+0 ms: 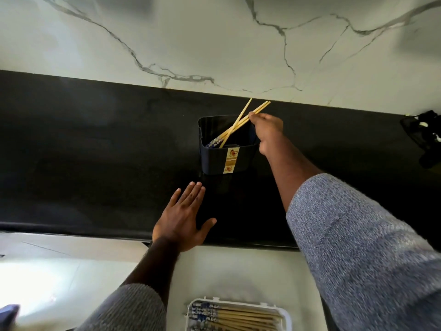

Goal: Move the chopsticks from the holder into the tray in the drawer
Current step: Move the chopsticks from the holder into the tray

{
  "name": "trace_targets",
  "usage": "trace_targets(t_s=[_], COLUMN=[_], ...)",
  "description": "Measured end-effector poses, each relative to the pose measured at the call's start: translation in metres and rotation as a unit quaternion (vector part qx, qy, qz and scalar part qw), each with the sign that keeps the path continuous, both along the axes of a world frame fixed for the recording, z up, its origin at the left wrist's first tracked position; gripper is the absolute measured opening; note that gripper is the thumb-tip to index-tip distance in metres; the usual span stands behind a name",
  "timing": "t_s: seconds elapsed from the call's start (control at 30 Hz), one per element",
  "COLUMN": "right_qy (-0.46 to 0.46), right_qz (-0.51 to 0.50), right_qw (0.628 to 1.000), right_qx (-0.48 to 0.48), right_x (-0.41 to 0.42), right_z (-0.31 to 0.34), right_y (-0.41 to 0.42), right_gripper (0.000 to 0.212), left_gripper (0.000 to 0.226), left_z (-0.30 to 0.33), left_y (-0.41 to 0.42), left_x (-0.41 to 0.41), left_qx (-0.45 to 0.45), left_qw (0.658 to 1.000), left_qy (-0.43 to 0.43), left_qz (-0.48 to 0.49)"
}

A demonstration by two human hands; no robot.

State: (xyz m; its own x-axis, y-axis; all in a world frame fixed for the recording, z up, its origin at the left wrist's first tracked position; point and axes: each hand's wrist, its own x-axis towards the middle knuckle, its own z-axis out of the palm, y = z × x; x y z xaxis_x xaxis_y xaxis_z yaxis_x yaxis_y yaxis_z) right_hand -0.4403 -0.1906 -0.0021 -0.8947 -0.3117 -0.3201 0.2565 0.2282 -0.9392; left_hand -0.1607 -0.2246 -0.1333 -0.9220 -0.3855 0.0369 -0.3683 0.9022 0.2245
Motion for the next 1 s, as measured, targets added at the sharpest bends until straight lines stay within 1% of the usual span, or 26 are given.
trace_targets(t_s=[0.07,0.2,0.27,0.4,0.5,0.63,0.73,0.8,0.87,0.93,1.0], right_qy=[0.002,0.024,0.037,0.063,0.049,0.045,0.053,0.045,0.044,0.052,0.072], right_qz=[-0.003,-0.013,-0.011,-0.038,-0.068,-0.069,-0.067,-0.063,-0.059,-0.057,-0.057], right_qw=[1.000,0.999,0.999,0.997,0.996,0.994,0.993,0.994,0.995,0.996,0.995], right_qx=[-0.008,-0.020,-0.017,0.020,0.043,0.074,0.077,0.074,0.066,0.047,0.036], right_x=[0.000,-0.001,-0.001,-0.001,-0.004,-0.003,-0.001,-0.001,-0.002,-0.003,-0.004], right_z=[0.001,0.004,0.005,0.010,0.013,0.016,0.018,0.018,0.019,0.019,0.020], right_y=[-0.002,-0.003,-0.002,-0.002,-0.002,-0.004,-0.005,-0.003,-0.001,0.002,0.006], right_gripper=[0.026,0.011,0.010,0.023,0.031,0.038,0.040,0.037,0.029,0.018,0.014], left_gripper=[0.087,0.087,0.088,0.088,0.088,0.088,0.088,0.088,0.088,0.088,0.088], left_z=[0.001,0.002,0.003,0.005,0.005,0.005,0.005,0.005,0.005,0.005,0.004], left_y=[0.000,0.000,0.001,0.001,0.001,0.001,0.001,0.001,0.001,0.001,0.001], left_x=[0.000,0.000,0.000,0.000,-0.001,0.000,0.000,0.000,-0.001,-0.001,0.000], left_qx=[-0.001,-0.002,-0.004,-0.001,-0.004,-0.008,-0.007,-0.008,-0.008,-0.006,-0.004], left_qw=[1.000,1.000,1.000,1.000,1.000,1.000,1.000,1.000,1.000,1.000,1.000], left_qy=[-0.003,-0.004,-0.004,-0.003,-0.009,-0.009,-0.008,-0.012,-0.014,-0.013,-0.013], left_qz=[0.000,0.001,0.002,0.000,0.001,0.000,0.003,0.002,0.001,0.001,0.002])
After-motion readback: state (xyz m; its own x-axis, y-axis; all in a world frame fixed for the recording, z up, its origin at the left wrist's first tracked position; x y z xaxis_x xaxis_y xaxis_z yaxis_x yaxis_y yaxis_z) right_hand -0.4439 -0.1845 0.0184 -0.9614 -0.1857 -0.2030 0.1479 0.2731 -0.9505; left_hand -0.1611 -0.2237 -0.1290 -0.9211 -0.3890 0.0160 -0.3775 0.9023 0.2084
